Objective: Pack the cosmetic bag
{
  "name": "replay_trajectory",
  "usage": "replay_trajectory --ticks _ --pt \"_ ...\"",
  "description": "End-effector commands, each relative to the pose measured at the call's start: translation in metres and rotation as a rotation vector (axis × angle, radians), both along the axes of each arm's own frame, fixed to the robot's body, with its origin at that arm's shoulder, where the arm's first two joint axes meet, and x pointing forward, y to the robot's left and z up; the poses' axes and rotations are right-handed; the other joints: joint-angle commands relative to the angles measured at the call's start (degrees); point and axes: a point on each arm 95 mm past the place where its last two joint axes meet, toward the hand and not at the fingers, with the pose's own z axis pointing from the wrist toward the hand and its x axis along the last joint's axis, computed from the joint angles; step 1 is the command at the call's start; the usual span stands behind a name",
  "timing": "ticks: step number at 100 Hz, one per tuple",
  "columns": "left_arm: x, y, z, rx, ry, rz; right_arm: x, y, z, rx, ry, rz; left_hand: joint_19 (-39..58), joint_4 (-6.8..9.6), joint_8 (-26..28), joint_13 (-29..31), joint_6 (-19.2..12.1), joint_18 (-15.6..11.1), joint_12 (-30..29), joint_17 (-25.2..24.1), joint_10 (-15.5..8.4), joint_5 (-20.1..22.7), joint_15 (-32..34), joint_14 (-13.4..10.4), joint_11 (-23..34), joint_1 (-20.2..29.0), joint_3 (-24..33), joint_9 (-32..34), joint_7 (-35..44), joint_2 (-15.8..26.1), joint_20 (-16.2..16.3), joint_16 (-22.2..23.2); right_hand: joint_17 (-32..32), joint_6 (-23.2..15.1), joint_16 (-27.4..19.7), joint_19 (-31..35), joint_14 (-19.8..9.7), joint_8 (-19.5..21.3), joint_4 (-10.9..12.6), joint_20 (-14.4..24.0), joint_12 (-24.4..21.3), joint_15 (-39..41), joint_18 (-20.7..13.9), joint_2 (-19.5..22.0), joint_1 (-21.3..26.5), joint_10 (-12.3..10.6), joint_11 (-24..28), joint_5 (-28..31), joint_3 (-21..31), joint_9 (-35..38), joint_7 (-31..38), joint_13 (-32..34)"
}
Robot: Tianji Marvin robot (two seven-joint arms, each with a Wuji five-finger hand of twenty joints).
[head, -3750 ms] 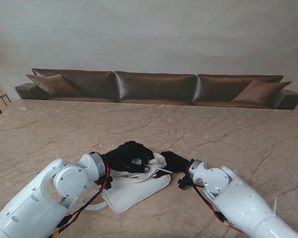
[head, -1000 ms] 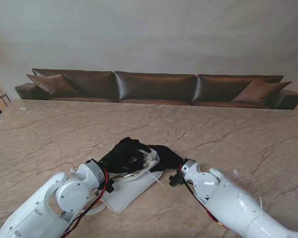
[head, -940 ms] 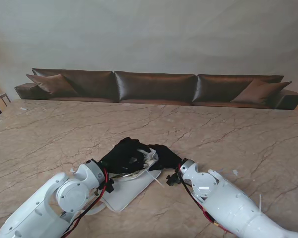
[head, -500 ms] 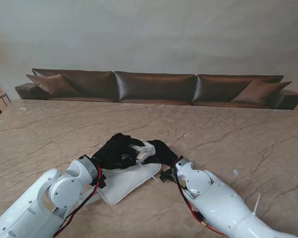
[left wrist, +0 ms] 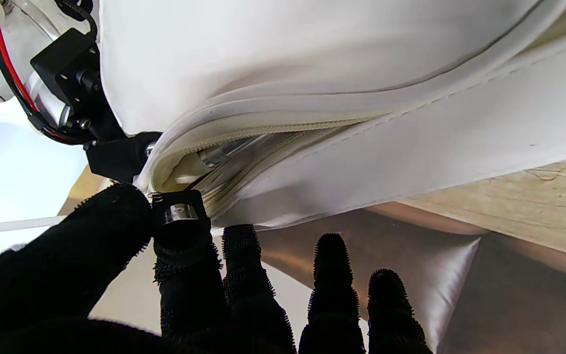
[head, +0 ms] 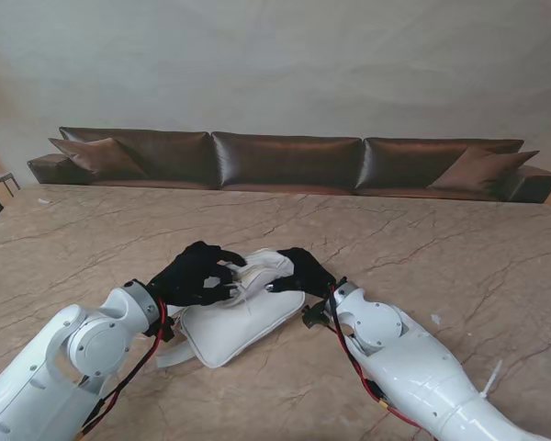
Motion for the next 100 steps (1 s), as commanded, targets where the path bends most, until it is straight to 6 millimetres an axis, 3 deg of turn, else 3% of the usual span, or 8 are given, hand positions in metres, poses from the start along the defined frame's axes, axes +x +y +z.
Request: replay_trajectory --ticks 1,47,81,100 --pt "0.000 0.021 -0.016 0.041 0.034 0.047 0.006 -0.022 0.004 -0.003 -0.008 -0.060 -0.6 -1.34 0.8 -1.0 1.7 -0.6 0.9 -0.3 6.8 5.9 -0.6 -1.1 2.0 -1.4 -0.2 1.0 8.7 -0.4 -0.3 0.2 -0.3 -23.6 1.4 3.6 1.0 4.7 11.5 1.0 3.4 5.0 -0.1 23.3 20.3 -3.1 10.2 17.2 15.6 8.6 23.0 4.4" --pt "-0.001 0.051 -0.025 0.060 0.046 0.127 -0.005 -0.060 0.003 -0.028 0.004 -0.170 0.1 -1.45 0.7 -0.8 1.6 -0.4 0.9 -0.5 6.9 5.4 -0.9 -1.1 1.9 -1.5 -0.4 0.7 8.2 0.0 0.3 0.1 -1.0 -23.4 1.9 2.4 0.8 4.1 11.2 1.5 3.7 4.6 -0.9 23.1 20.3 -3.0 10.3 17.3 15.4 9.3 24.7 4.0" --pt "-0.005 0.069 -0.032 0.074 0.057 0.187 -0.019 -0.100 -0.002 -0.100 -0.008 -0.306 0.2 -1.48 0.7 -0.6 2.1 -0.4 0.9 -0.6 7.0 5.5 -0.8 -1.0 2.1 -1.1 -0.3 1.0 8.3 -0.2 0.6 0.1 -2.7 -23.7 2.4 1.2 0.1 3.7 10.1 0.7 3.9 3.9 -2.6 23.1 20.6 -3.6 10.1 17.2 14.9 9.2 25.1 2.6" --pt "-0.012 0.072 -0.051 0.054 0.074 0.213 -0.031 -0.113 -0.012 -0.141 -0.003 -0.337 0.5 -1.46 0.6 -0.3 3.0 -0.3 1.1 -0.6 7.0 6.1 -0.5 -0.8 2.3 -0.8 0.2 1.4 8.6 -0.5 1.1 0.2 -4.7 -23.9 2.6 0.0 -0.6 3.6 8.9 -0.3 3.8 2.6 -4.1 23.0 20.9 -4.6 9.6 17.2 14.2 8.3 25.2 0.7"
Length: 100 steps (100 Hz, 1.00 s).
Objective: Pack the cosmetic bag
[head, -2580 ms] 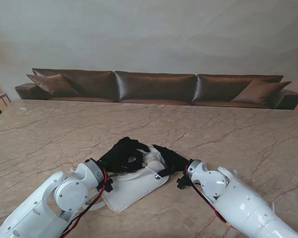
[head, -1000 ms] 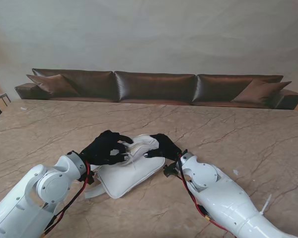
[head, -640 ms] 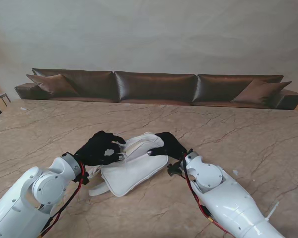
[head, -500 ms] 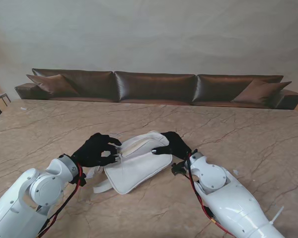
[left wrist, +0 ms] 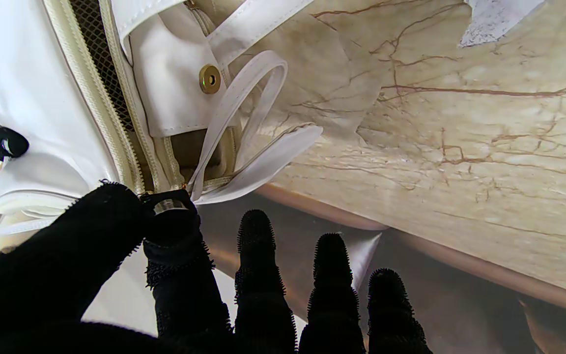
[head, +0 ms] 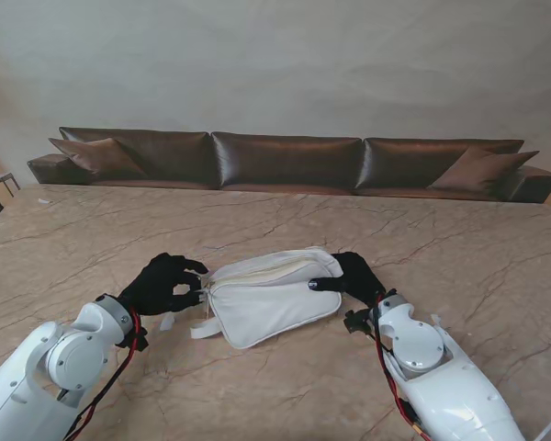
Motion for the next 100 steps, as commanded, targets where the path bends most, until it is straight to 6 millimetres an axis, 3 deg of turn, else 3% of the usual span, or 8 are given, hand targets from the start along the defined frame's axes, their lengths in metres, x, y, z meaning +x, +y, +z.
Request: replay_trajectory --ticks 1,26,41,47,54,63,82,100 --pt "-0.006 0.020 -0.022 0.019 0.048 0.055 -0.005 -0.029 -0.011 -0.044 0.023 -0.058 0.3 -0.88 0.5 -0.2 7.9 -0.4 0.5 -0.6 0.0 7.6 -0.4 -0.8 0.9 0.2 0.5 0.2 13.1 -0.4 1.1 0.2 -1.4 -22.3 1.5 0.5 -0.8 3.3 8.3 -0.3 2.4 1.9 -3.0 16.5 20.6 -4.3 7.7 10.7 38.1 5.5 24.3 0.5" --pt "-0.019 0.007 -0.040 -0.050 0.008 0.071 -0.019 -0.035 -0.026 -0.193 0.060 0.003 1.8 -1.02 0.0 0.8 9.3 0.0 0.9 -1.2 0.2 8.6 0.6 -0.5 1.6 0.5 2.6 1.3 13.7 -1.5 4.0 0.8 -3.7 -24.0 0.0 -3.9 -2.7 0.3 5.8 -1.4 0.1 -4.5 -4.0 16.5 20.4 -7.8 3.7 10.0 36.0 1.8 17.9 -3.0" --pt "-0.024 -0.005 -0.041 -0.060 -0.012 0.041 -0.025 -0.039 -0.022 -0.341 0.054 0.051 1.7 -1.03 0.0 0.9 8.9 0.0 1.0 -1.1 0.2 8.5 0.8 -0.5 1.7 0.1 2.5 1.3 13.8 -1.0 4.3 0.9 -8.7 -24.5 -1.7 -6.9 -5.1 -3.7 0.7 -7.0 -2.4 -13.1 -8.7 4.0 20.4 -10.8 -2.2 -1.8 37.0 -8.7 3.2 -10.6" --pt "-0.026 -0.010 -0.042 -0.075 -0.014 0.033 -0.027 -0.041 -0.019 -0.392 0.056 0.072 1.7 -0.97 0.0 0.7 8.9 0.0 1.0 -1.2 0.3 8.5 0.8 -0.5 1.6 0.2 2.6 1.2 13.8 -0.9 4.4 0.9 -11.0 -23.0 -1.1 -10.3 -5.7 -5.7 -0.8 -2.2 -3.4 -17.9 -9.0 0.5 13.3 -11.0 -6.1 -10.0 36.9 -14.2 -1.6 -14.6" --pt "-0.028 -0.015 -0.043 -0.079 -0.014 0.022 -0.029 -0.044 -0.014 -0.459 0.059 0.101 1.6 -0.98 0.0 0.5 9.1 -0.2 1.0 -1.1 0.2 8.3 0.8 -0.5 1.6 0.1 2.4 0.9 13.8 -0.6 4.4 0.9 -14.5 -21.3 -2.0 -13.4 -8.2 -16.3 -1.8 -1.3 -5.8 -23.0 -10.1 -3.1 3.7 -11.0 -10.1 -19.8 38.1 -21.4 -3.8 -19.8" --pt "-0.029 -0.020 -0.044 -0.086 -0.022 0.018 -0.031 -0.047 -0.006 -0.549 0.059 0.144 1.6 -0.95 0.1 0.7 8.6 -0.1 1.0 -1.1 0.1 8.3 0.9 -0.6 1.6 -0.1 2.3 1.0 13.8 -0.5 4.7 0.9 -19.1 -14.8 -10.0 -19.3 -10.4 -21.2 7.4 -1.9 -13.7 -29.6 -11.1 0.3 -8.5 -11.3 -11.9 -30.2 32.3 -33.8 -11.7 -26.9" --pt "-0.030 -0.027 -0.044 -0.109 -0.028 0.029 -0.035 -0.049 0.023 -0.688 0.050 0.218 1.5 -0.90 0.1 0.5 8.9 -0.1 1.0 -1.1 0.2 8.2 0.9 -0.5 1.6 0.1 2.3 0.9 13.8 -0.4 4.8 0.9 -33.1 -1.2 -26.8 -42.8 -8.7 -35.4 2.7 -10.8 -29.1 -51.4 -11.6 -7.4 -24.5 -5.9 -20.4 -48.2 25.7 -55.2 -28.0 -42.9" --pt "-0.031 -0.030 -0.044 -0.121 -0.034 0.039 -0.033 -0.046 0.058 -0.790 0.008 0.247 1.2 -0.88 0.1 0.4 8.8 -0.2 0.9 -1.0 0.3 8.1 0.8 -0.4 1.4 0.1 2.1 0.7 13.7 -0.3 4.8 0.8 -37.2 3.5 -32.7 -52.7 -7.5 -39.0 1.3 -14.7 -33.3 -58.9 -13.0 -8.2 -31.5 -2.7 -23.8 -52.3 27.6 -62.2 -33.4 -47.9"
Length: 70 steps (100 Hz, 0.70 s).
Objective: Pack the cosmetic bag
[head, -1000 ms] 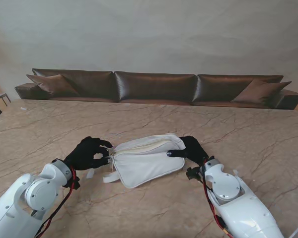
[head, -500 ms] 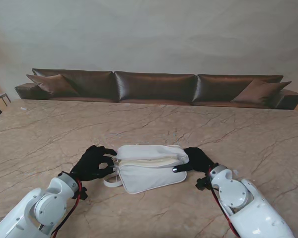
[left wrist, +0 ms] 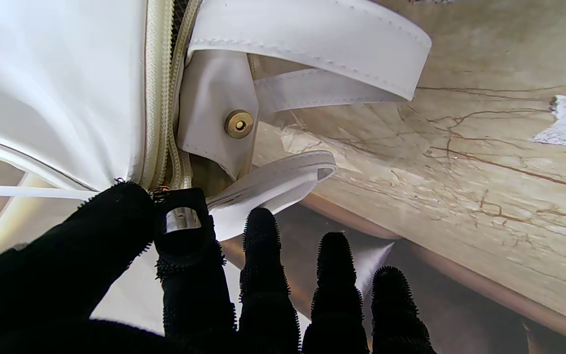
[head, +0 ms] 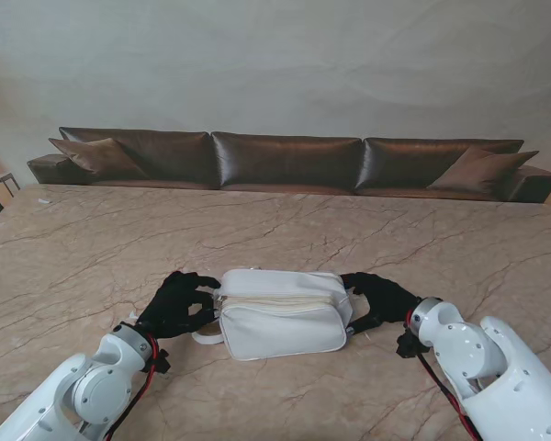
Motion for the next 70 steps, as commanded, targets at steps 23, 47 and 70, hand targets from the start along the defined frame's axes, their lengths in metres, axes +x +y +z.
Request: replay_trajectory --ticks 23,47,70 --pt "-0.007 -0.010 -0.004 -0.027 0.011 0.007 0.017 0.018 0.051 -0.047 -0.080 0.066 -0.5 -0.74 0.2 0.2 4.0 -0.2 0.4 -0.8 -0.5 3.2 0.1 -0.3 0.7 -0.3 -0.2 0.5 6.4 -0.2 1.2 0.8 -2.0 3.9 -6.0 -9.8 2.3 -1.3 -0.8 -6.0 -2.7 -6.5 -1.1 0.0 -5.3 3.2 -4.4 -0.7 1.3 -3.3 -5.3 -2.6" --pt "-0.009 -0.018 -0.003 -0.035 0.014 0.004 0.029 0.068 0.080 -0.027 -0.145 0.177 -0.6 -0.74 0.2 0.1 4.0 -0.3 0.4 -0.7 -0.5 3.1 0.0 -0.3 0.6 -0.4 -0.4 0.4 6.3 0.2 1.1 0.8 -2.3 7.4 -8.4 -13.3 5.2 -0.6 -0.3 -10.1 -3.9 -8.2 0.1 3.9 -6.0 6.7 -7.3 0.8 -1.1 -2.7 -8.8 -2.6" --pt "-0.011 -0.022 -0.002 -0.040 0.013 0.009 0.045 0.123 0.077 -0.036 -0.125 0.306 -0.7 -0.76 0.2 0.0 3.9 -0.3 0.4 -0.7 -0.3 2.9 0.0 -0.2 0.6 -0.3 -0.7 0.4 6.1 0.3 1.0 0.8 -4.3 10.9 -12.1 -14.2 7.5 3.4 0.0 -15.1 -4.9 -9.0 1.2 5.8 -6.6 10.6 -9.8 1.3 -2.4 -5.1 -18.6 -6.0"
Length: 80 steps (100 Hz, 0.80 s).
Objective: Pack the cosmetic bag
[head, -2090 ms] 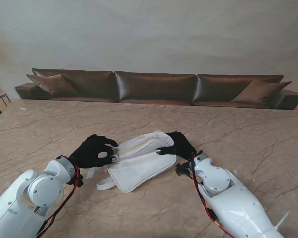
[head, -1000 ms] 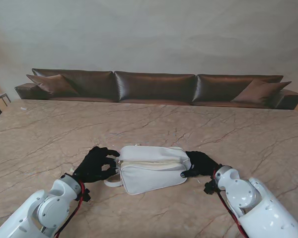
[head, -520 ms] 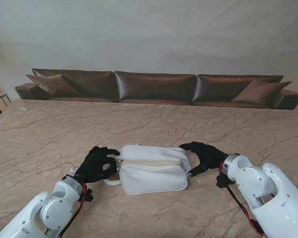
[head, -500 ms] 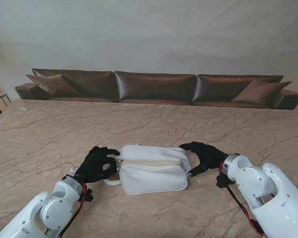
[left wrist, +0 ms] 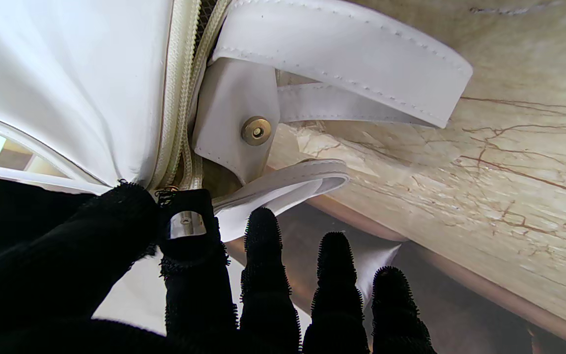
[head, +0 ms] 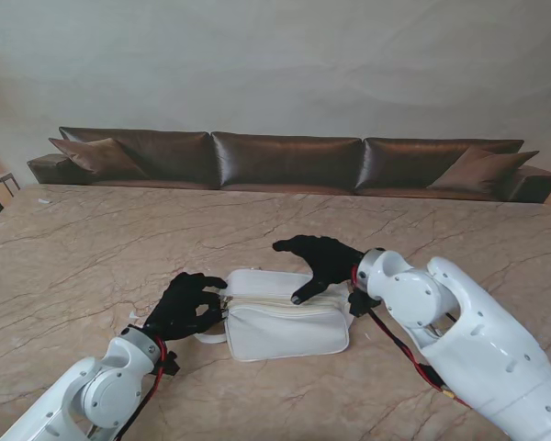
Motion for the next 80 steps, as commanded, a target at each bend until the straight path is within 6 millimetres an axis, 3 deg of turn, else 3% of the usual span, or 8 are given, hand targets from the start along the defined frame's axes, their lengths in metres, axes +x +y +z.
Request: replay_trajectory --ticks 1,36,45,61,66,71,78,80 --pt "-0.006 -0.006 -0.003 -0.011 0.012 -0.003 0.004 0.017 0.004 0.006 -0.014 0.028 -0.7 -0.83 0.2 0.0 1.4 -0.3 0.3 -0.7 -0.8 2.2 0.0 -0.2 0.6 -0.3 -1.0 0.4 3.9 0.3 1.0 0.8 -1.5 2.2 -1.5 -0.5 2.5 3.1 0.1 -1.9 -0.8 -0.5 0.6 0.8 -3.2 1.9 -1.6 0.1 -1.4 -3.7 -4.1 -2.2" --pt "-0.008 -0.007 -0.004 -0.008 0.017 -0.003 0.010 0.068 -0.024 -0.078 0.032 0.160 -0.9 -0.81 0.3 0.1 1.4 -0.2 0.3 -0.7 -0.8 2.1 -0.1 -0.1 0.5 -0.2 -1.2 0.5 3.7 0.4 0.7 0.8 -5.1 6.8 -3.6 -1.5 7.2 4.4 0.0 -4.7 -7.3 -0.8 3.7 0.6 -3.3 6.0 -16.7 -7.0 -1.5 -4.7 -9.8 -8.2" --pt "-0.008 -0.007 -0.004 -0.011 0.022 -0.004 0.009 0.076 -0.030 -0.120 0.016 0.190 -0.9 -0.82 0.3 0.2 1.4 -0.3 0.3 -0.7 -0.8 2.1 -0.1 0.0 0.5 -0.2 -1.3 0.6 3.7 0.4 0.7 0.8 -4.4 7.3 -3.7 0.9 8.1 -11.5 -0.2 -5.5 -7.5 0.2 5.0 0.9 -3.9 6.3 -18.1 -5.7 -1.3 -4.8 -10.4 -7.4" --pt "-0.009 -0.008 -0.005 -0.015 0.024 -0.004 0.006 0.086 -0.041 -0.228 -0.027 0.211 -1.0 -0.80 0.3 0.2 1.4 -0.2 0.3 -0.6 -0.8 2.1 -0.1 0.0 0.5 -0.1 -1.2 0.6 3.7 0.4 0.5 0.8 -1.3 6.7 -1.9 5.4 7.2 -19.4 0.1 -2.9 -6.6 2.4 5.8 0.9 -1.8 4.7 -16.1 -5.1 -1.9 -4.3 -10.6 -2.4" --pt "-0.009 -0.008 -0.005 -0.017 0.025 -0.004 0.006 0.088 -0.044 -0.253 -0.057 0.218 -1.0 -0.80 0.3 0.2 1.4 -0.3 0.3 -0.6 -0.8 2.1 -0.2 -0.1 0.5 -0.1 -1.2 0.6 3.7 0.3 0.5 0.8 0.6 6.2 -0.3 8.0 6.3 -18.5 0.3 -1.0 -4.2 3.8 6.1 1.2 -0.9 3.4 -11.2 -5.3 -2.4 -3.9 -9.6 1.3" --pt "-0.009 -0.008 -0.005 -0.018 0.026 -0.004 0.005 0.090 -0.048 -0.269 -0.085 0.221 -1.1 -0.80 0.3 0.2 1.4 -0.2 0.3 -0.6 -0.8 2.1 -0.2 0.0 0.5 -0.2 -1.2 0.6 3.7 0.3 0.4 0.8 1.7 4.5 3.0 11.3 3.0 -15.9 0.8 2.5 -1.8 6.1 4.8 2.2 1.2 -0.5 -5.5 -5.6 -3.6 -3.6 -8.7 4.9" --pt "-0.009 -0.008 -0.005 -0.018 0.026 -0.005 0.006 0.093 -0.052 -0.294 -0.136 0.231 -1.0 -0.82 0.3 0.2 1.4 -0.3 0.3 -0.6 -0.9 2.1 -0.2 -0.1 0.5 -0.2 -1.2 0.7 3.7 0.4 0.4 0.9 6.1 2.1 8.2 15.6 -0.2 10.4 1.8 7.8 4.4 9.7 4.5 4.3 2.8 -3.7 12.1 -7.5 -5.3 -3.0 -4.8 12.3" --pt "-0.009 -0.008 -0.005 -0.018 0.026 -0.005 0.005 0.094 -0.052 -0.299 -0.141 0.232 -1.0 -0.82 0.3 0.2 1.4 -0.3 0.3 -0.6 -0.9 2.1 -0.2 -0.1 0.5 -0.2 -1.2 0.7 3.7 0.4 0.4 0.9 6.9 0.5 9.1 16.8 -0.9 14.4 2.1 8.5 5.5 10.6 4.4 5.1 4.3 -5.0 14.9 -6.7 -6.3 -1.5 -2.0 13.6"
